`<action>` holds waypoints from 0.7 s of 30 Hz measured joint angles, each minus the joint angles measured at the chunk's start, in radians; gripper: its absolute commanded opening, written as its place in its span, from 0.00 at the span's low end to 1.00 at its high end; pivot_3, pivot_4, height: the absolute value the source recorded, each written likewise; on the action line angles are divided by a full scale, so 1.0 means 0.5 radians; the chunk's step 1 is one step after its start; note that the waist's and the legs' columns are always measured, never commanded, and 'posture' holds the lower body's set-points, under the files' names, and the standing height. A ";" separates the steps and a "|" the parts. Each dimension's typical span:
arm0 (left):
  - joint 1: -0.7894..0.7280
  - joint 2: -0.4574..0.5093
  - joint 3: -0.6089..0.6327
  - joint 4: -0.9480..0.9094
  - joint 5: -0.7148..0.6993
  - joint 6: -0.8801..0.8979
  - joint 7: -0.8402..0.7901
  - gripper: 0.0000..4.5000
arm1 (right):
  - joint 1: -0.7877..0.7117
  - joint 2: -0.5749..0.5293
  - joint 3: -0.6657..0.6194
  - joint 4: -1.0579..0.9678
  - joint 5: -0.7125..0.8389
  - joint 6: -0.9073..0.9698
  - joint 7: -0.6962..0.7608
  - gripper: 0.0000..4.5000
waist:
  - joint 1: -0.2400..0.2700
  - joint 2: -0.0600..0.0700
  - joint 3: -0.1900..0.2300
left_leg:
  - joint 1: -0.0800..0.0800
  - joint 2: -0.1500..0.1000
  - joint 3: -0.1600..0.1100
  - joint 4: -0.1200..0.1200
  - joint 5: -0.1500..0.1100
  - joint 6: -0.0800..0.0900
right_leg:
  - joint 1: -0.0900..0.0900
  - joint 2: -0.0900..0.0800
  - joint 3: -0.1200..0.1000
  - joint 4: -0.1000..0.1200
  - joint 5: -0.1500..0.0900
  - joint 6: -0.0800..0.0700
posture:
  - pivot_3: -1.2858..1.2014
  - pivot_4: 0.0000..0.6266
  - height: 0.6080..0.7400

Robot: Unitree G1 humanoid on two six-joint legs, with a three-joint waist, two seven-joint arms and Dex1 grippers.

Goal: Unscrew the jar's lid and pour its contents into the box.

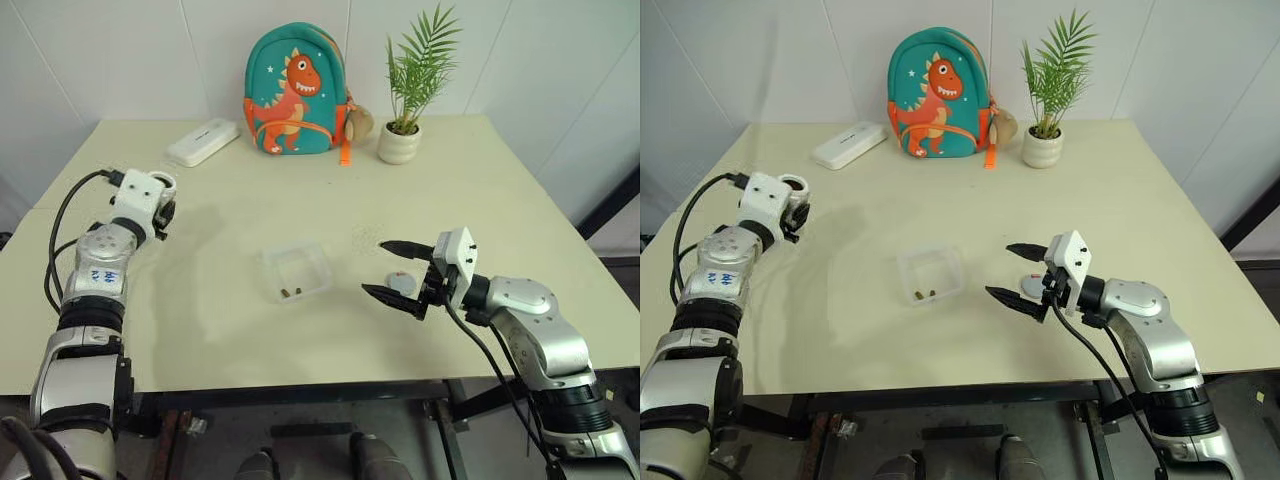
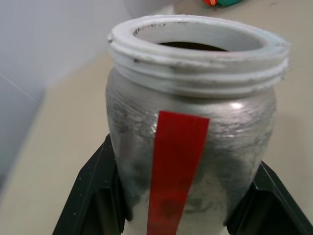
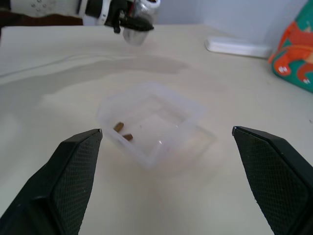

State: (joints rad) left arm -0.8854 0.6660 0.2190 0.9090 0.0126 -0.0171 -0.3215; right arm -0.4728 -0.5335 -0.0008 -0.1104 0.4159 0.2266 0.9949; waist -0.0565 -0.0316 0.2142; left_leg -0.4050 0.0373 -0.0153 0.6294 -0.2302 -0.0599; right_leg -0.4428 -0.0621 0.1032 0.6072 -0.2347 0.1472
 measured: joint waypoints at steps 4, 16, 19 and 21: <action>0.181 0.000 0.166 -0.038 -0.208 -0.002 -0.069 0.44 | -0.054 0.052 0.008 -0.003 0.013 -0.076 0.074 0.99 | 0.000 -0.002 -0.001 | 0.001 0.000 -0.002 0.000 0.000 0.000 | 0.000 0.000 0.000 0.004 0.001 -0.001 | 0.52 0.24 1.00; 0.364 -0.109 0.458 -0.141 -0.560 -0.061 -0.084 0.52 | -0.068 0.084 0.068 0.012 0.013 -0.107 0.118 1.00 | -0.003 -0.005 -0.003 | 0.003 0.000 0.000 0.002 0.001 -0.001 | 0.000 0.000 0.000 0.004 0.004 -0.003 | 0.52 0.24 1.00; 0.404 -0.065 0.407 -0.109 -0.524 -0.057 -0.085 0.72 | -0.079 0.088 0.068 0.047 0.012 -0.115 0.121 1.00 | -0.008 -0.006 -0.003 | 0.003 0.001 -0.001 0.002 0.002 -0.001 | 0.000 0.001 0.000 0.004 0.004 -0.004 | 0.52 0.24 1.00; 0.406 -0.017 0.408 -0.060 -0.521 -0.052 -0.083 0.86 | -0.086 0.092 0.068 0.067 0.012 -0.130 0.123 1.00 | -0.009 -0.006 -0.004 | 0.004 0.001 -0.001 0.002 0.002 -0.001 | 0.000 0.001 0.000 0.004 0.004 -0.004 | 0.52 0.24 1.00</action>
State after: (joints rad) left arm -0.6823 0.6573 0.4229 0.8792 -0.2480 -0.0432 -0.3629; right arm -0.5159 -0.4878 0.0331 -0.0769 0.4221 0.1618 1.0565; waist -0.0609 -0.0346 0.2124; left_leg -0.4032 0.0377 -0.0155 0.6302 -0.2294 -0.0603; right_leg -0.4426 -0.0616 0.1030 0.6093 -0.2327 0.1454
